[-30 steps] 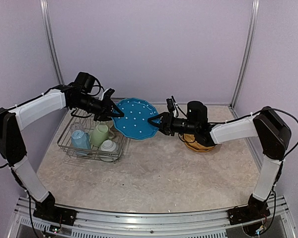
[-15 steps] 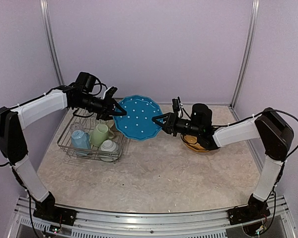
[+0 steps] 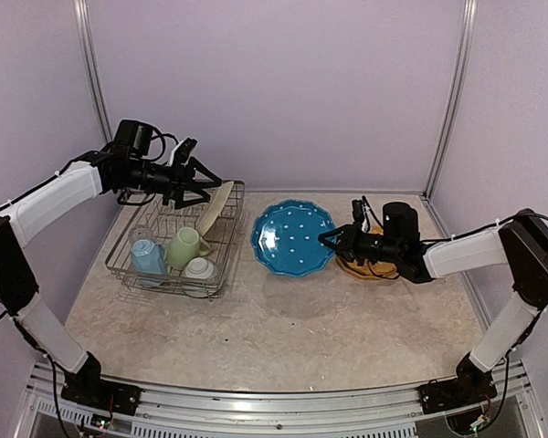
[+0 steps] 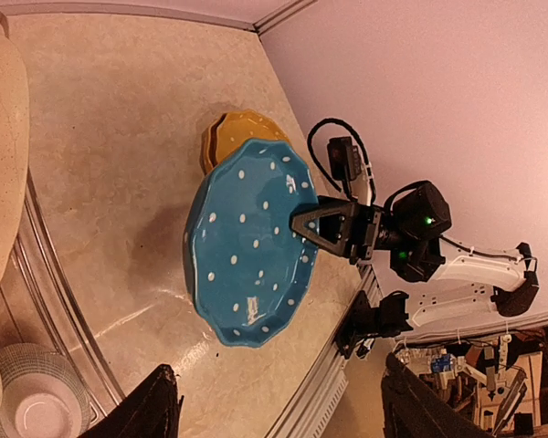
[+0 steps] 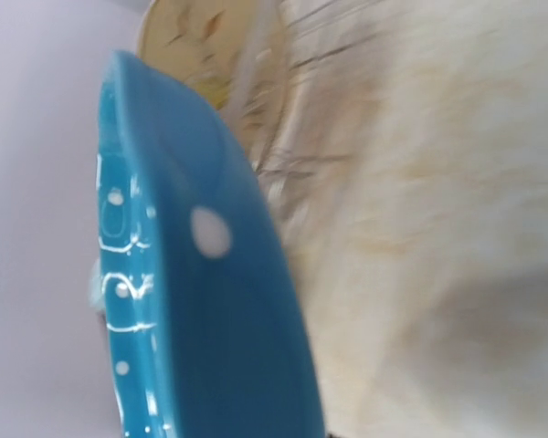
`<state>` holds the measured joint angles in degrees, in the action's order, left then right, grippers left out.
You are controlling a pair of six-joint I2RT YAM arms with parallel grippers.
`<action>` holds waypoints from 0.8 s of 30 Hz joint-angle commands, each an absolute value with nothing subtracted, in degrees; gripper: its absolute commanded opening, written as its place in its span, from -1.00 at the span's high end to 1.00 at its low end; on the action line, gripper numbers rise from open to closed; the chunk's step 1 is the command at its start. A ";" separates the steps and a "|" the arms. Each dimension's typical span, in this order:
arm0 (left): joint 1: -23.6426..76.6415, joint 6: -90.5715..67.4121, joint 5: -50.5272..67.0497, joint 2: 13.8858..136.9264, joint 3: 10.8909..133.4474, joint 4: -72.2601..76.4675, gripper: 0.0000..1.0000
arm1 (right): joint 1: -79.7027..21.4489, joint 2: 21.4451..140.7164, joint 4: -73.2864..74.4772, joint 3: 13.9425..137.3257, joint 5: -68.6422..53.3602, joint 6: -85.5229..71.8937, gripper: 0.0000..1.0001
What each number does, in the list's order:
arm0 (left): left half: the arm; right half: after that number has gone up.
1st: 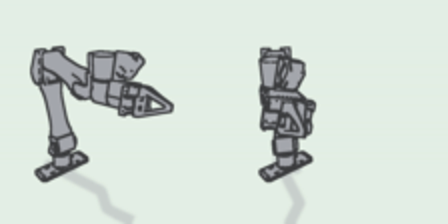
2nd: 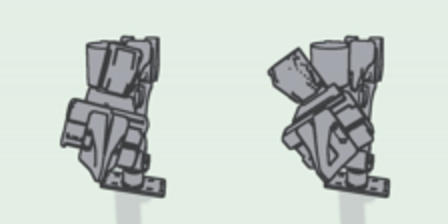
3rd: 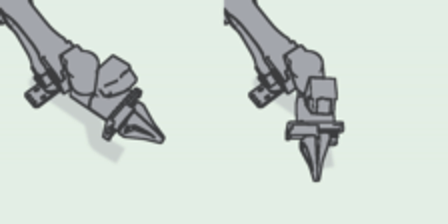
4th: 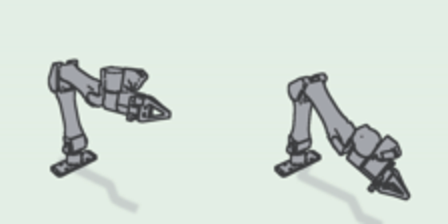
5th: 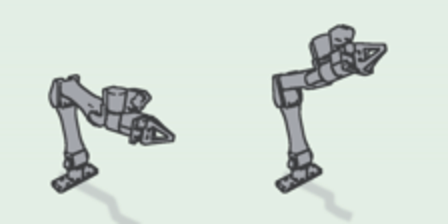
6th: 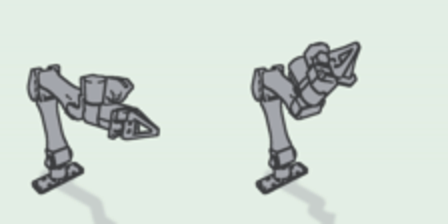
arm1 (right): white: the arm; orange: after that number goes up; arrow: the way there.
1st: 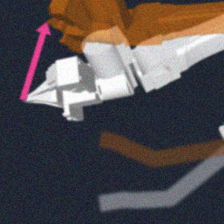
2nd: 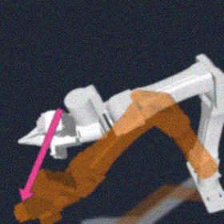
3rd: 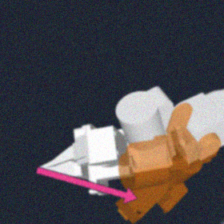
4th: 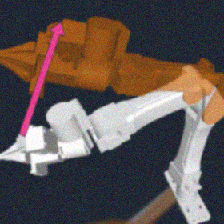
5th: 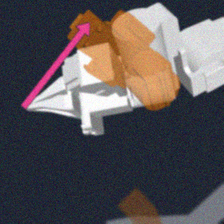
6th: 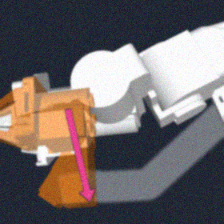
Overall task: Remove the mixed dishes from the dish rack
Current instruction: Place the plate with another plate.
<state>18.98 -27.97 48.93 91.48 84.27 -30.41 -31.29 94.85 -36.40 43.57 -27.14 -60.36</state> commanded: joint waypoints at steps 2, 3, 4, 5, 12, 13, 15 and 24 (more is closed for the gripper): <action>18.76 -24.61 44.56 89.16 84.09 -31.81 -0.43 | -23.81 81.65 -29.68 40.76 -25.66 -54.21 1.00; 18.80 -24.42 44.22 89.00 84.11 -31.96 -0.43 | -22.03 79.65 -26.54 40.22 -25.35 -52.90 1.00; 18.68 -24.31 44.08 88.80 84.11 -32.06 -0.43 | -20.33 77.51 -22.87 39.88 -25.05 -51.46 1.00; 18.68 -24.26 43.96 88.69 84.11 -32.16 -0.43 | -18.32 75.65 -18.97 39.91 -24.62 -49.92 1.00; 18.76 -24.33 44.01 88.71 84.25 -32.26 -0.41 | -6.29 66.94 -2.22 39.32 -20.78 -45.90 1.00; 18.70 -24.34 43.99 88.76 84.25 -32.26 -0.41 | -5.17 66.65 -2.31 38.98 -20.88 -46.75 1.00; 18.72 -24.26 43.91 88.98 84.30 -32.34 -0.41 | -3.95 67.47 -3.11 38.89 -21.31 -48.06 1.00; 18.75 -23.31 42.19 89.48 84.70 -33.46 -0.40 | -2.90 77.12 -7.19 41.31 -20.68 -53.97 1.00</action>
